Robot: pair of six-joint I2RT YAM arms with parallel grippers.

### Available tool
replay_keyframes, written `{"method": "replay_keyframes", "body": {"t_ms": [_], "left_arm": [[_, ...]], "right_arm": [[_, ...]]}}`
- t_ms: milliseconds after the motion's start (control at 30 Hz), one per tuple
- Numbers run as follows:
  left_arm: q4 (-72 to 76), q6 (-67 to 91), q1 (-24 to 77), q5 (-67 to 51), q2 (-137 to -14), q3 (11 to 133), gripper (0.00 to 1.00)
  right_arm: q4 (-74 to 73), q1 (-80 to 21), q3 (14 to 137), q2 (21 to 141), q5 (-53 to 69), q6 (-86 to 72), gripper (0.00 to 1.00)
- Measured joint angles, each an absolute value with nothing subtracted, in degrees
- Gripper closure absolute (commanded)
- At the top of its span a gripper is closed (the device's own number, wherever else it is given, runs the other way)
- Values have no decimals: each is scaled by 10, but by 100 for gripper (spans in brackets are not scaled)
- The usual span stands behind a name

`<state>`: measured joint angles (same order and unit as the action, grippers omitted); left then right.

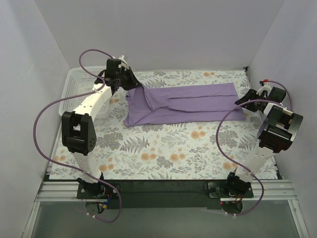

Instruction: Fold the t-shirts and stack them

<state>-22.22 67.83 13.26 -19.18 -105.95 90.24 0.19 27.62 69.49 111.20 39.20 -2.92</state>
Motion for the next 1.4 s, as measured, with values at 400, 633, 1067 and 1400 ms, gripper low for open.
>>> {"method": "replay_keyframes", "body": {"t_ms": [400, 633, 1067, 1400], "left_arm": [[-238, 642, 132, -188, -1132, 976, 100], [-252, 630, 132, -188, -1164, 1007, 100], [-258, 629, 132, -174, -1205, 1055, 63], [-283, 681, 121, -151, -1301, 1170, 41]], "right_arm": [[1, 276, 647, 1083, 444, 4, 40], [1, 276, 638, 1083, 452, 11, 39], [0, 276, 629, 1078, 458, 19, 39], [-22, 275, 603, 1036, 467, 51, 39]]}}
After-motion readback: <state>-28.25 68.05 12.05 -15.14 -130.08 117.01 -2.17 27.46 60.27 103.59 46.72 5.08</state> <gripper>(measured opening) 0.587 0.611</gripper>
